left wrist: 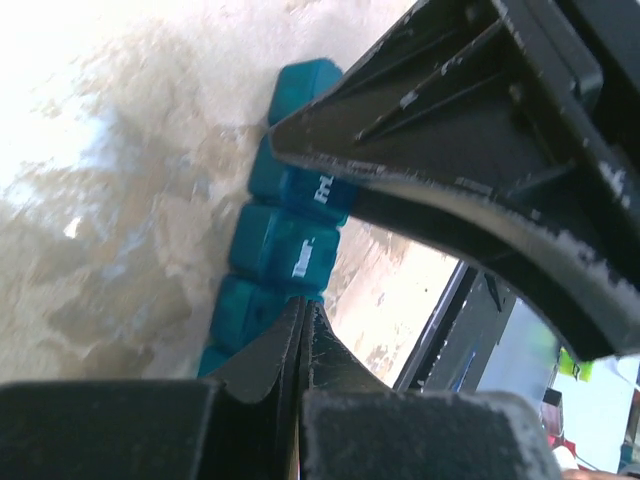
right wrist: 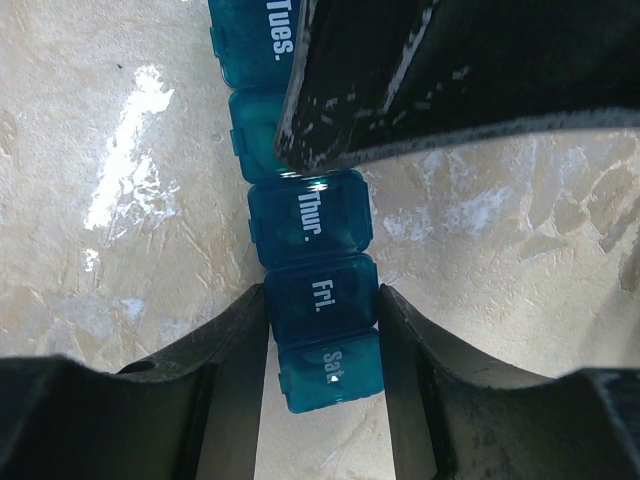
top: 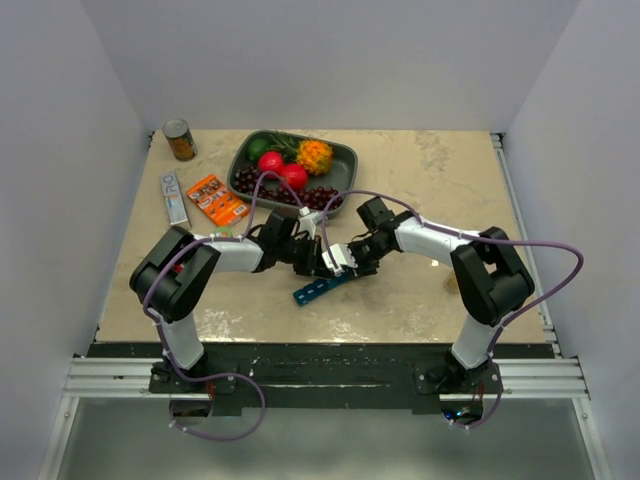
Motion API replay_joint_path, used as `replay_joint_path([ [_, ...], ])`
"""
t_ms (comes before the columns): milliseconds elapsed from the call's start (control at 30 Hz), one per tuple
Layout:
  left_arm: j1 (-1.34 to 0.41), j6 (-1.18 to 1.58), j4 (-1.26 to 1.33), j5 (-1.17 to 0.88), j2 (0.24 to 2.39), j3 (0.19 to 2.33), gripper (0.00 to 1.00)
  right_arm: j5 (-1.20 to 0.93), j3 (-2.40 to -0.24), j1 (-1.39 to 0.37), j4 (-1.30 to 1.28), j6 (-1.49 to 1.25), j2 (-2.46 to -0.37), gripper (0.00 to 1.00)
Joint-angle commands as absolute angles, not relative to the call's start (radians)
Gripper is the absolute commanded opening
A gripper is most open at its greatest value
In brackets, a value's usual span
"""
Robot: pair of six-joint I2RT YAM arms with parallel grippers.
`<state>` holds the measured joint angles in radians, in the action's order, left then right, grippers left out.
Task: Sort the pills into containers
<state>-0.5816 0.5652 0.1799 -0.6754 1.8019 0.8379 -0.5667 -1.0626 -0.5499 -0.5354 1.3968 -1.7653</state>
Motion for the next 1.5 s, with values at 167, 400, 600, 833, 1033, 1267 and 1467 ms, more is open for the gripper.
replay_joint_path([
  [167, -0.607, 0.509, 0.058, -0.538, 1.859, 0.877, 0.00, -0.554, -1.034, -0.557, -0.509, 1.364, -1.723, 0.38],
  [400, -0.607, 0.557, 0.095, -0.574, 1.724, 0.887, 0.00, -0.554, -1.034, -0.558, -0.508, 1.361, -1.721, 0.38],
  [600, -0.606, 0.584, 0.107, -0.606, 1.660, 0.891, 0.00, -0.552, -1.032, -0.557, -0.506, 1.359, -1.720, 0.38],
  [833, -0.609, 0.578, 0.110, -0.652, 1.701, 0.825, 0.00, -0.552, -1.032, -0.557, -0.506, 1.356, -1.720, 0.37],
  [1033, -0.614, 0.529, 0.103, -0.641, 1.905, 0.773, 0.00, -0.548, -1.028, -0.558, -0.503, 1.351, -1.715, 0.37],
  [1267, -0.611, 0.548, 0.114, -0.644, 1.819, 0.787, 0.00, -0.548, -1.023, -0.557, -0.499, 1.347, -1.713, 0.37],
  [1467, -0.606, 0.542, 0.043, -0.643, 1.648, 0.824, 0.00, -0.548, -1.025, -0.558, -0.502, 1.342, -1.713, 0.40],
])
